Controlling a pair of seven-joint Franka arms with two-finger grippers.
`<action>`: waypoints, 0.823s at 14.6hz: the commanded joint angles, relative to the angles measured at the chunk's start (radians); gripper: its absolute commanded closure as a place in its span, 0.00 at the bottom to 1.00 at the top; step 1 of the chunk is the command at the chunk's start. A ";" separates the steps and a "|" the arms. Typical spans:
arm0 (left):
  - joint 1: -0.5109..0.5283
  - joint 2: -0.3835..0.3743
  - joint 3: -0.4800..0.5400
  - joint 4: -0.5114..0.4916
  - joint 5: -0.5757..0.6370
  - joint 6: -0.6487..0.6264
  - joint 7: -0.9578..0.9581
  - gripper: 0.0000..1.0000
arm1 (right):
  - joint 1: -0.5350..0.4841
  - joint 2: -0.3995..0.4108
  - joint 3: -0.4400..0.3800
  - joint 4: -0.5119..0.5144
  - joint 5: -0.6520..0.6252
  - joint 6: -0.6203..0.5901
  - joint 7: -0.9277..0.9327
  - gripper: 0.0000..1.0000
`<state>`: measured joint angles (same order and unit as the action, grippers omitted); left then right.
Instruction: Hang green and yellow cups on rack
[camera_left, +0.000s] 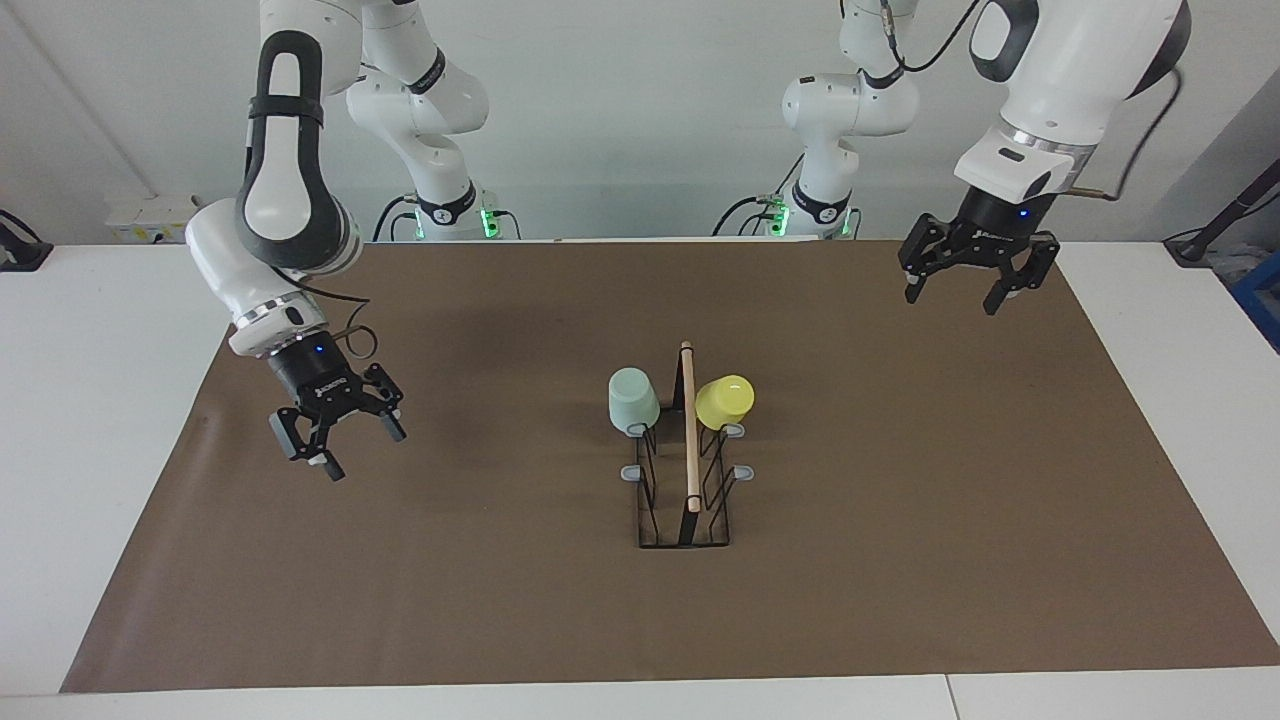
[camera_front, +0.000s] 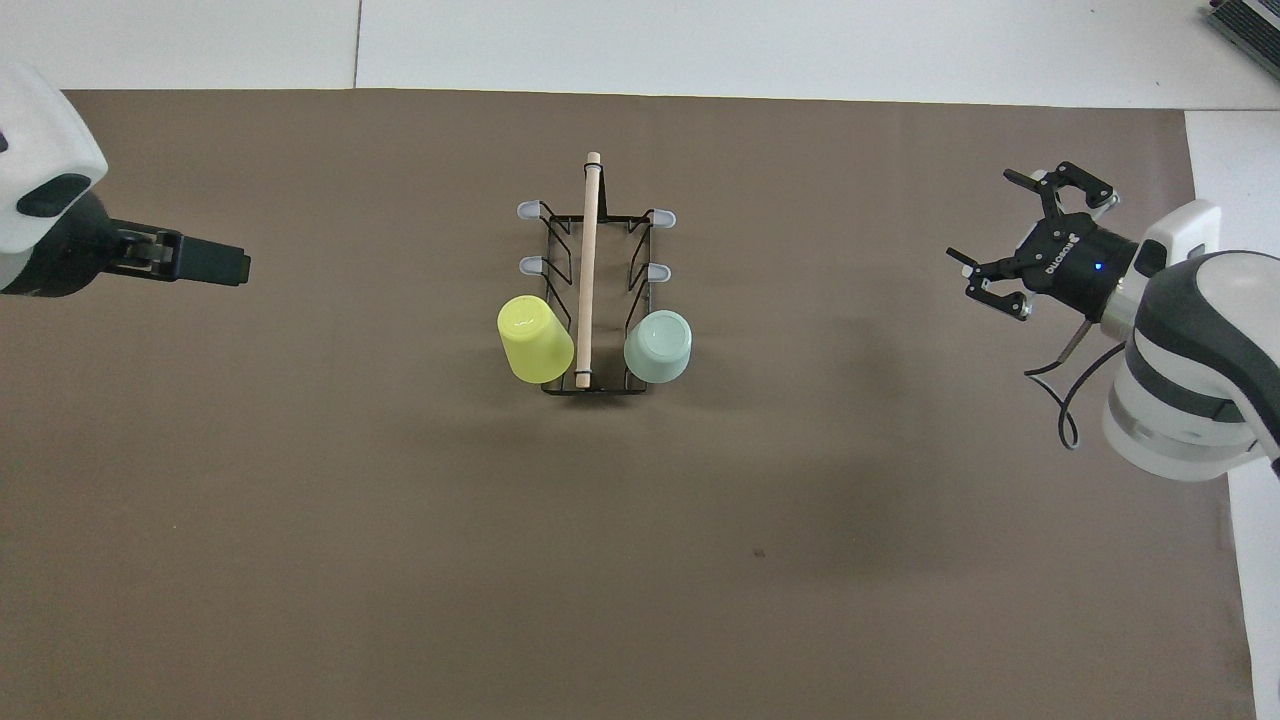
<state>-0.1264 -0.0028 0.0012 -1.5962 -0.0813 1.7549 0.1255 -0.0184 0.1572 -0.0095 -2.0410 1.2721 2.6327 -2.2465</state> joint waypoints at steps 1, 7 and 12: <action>-0.021 0.018 0.058 0.058 -0.006 -0.101 0.057 0.00 | -0.018 0.002 0.000 0.019 -0.245 0.023 0.160 0.00; 0.005 0.009 0.112 0.059 -0.003 -0.186 0.108 0.00 | -0.046 -0.039 -0.001 0.025 -0.803 -0.032 0.552 0.00; 0.017 -0.006 0.099 0.055 0.041 -0.242 0.097 0.00 | -0.046 -0.091 -0.001 0.054 -1.207 -0.164 0.939 0.00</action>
<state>-0.1129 -0.0021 0.1118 -1.5631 -0.0757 1.5488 0.2174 -0.0557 0.1028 -0.0150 -1.9995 0.1861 2.5493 -1.4425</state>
